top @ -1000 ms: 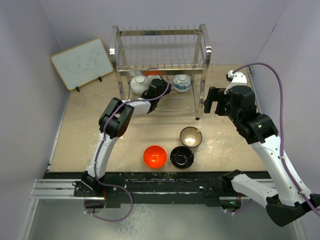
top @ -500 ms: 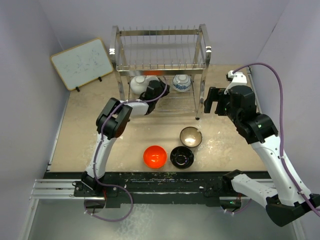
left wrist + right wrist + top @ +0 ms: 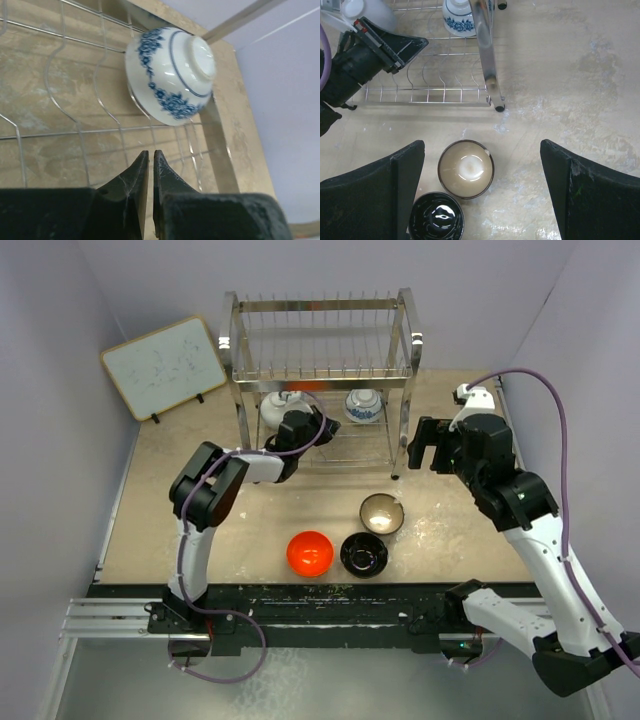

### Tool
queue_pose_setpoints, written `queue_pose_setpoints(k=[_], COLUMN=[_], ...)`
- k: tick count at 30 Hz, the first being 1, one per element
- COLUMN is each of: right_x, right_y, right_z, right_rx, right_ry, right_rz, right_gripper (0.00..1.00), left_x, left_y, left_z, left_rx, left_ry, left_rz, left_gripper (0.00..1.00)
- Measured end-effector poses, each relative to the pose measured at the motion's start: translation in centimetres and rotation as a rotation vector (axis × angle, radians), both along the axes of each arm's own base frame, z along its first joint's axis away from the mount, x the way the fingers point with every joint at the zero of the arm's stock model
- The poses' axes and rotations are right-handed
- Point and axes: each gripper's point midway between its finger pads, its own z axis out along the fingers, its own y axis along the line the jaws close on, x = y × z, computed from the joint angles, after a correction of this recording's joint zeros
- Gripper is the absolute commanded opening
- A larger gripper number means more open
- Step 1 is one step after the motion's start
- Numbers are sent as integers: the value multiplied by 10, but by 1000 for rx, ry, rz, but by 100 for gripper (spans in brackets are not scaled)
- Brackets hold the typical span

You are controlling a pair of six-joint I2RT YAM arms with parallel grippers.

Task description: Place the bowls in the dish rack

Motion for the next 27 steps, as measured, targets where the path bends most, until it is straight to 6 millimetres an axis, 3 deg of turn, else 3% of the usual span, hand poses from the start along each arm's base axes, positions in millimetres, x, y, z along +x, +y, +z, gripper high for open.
queue_pose_setpoints(k=[11,18,23,27], right_x=[-3,-7,-10,-14], right_y=[0,0,3,4], right_z=[4,8,9,9], right_rx=[8,19,35,45], right_ry=[-13,-25,-26,-26], right_rz=[4,12,31,42], right_gripper=[99,99,99,99], left_x=[-56,-112,-156,-180], left_y=[-7,-8,-5,10], left_z=[53,59,62,71], left_rx=[-59,-28,12,47], left_ry=[-54,-45,-37,-45], left_rz=[-157,-225,-262,-252], left_gripper=[21,32,48,64])
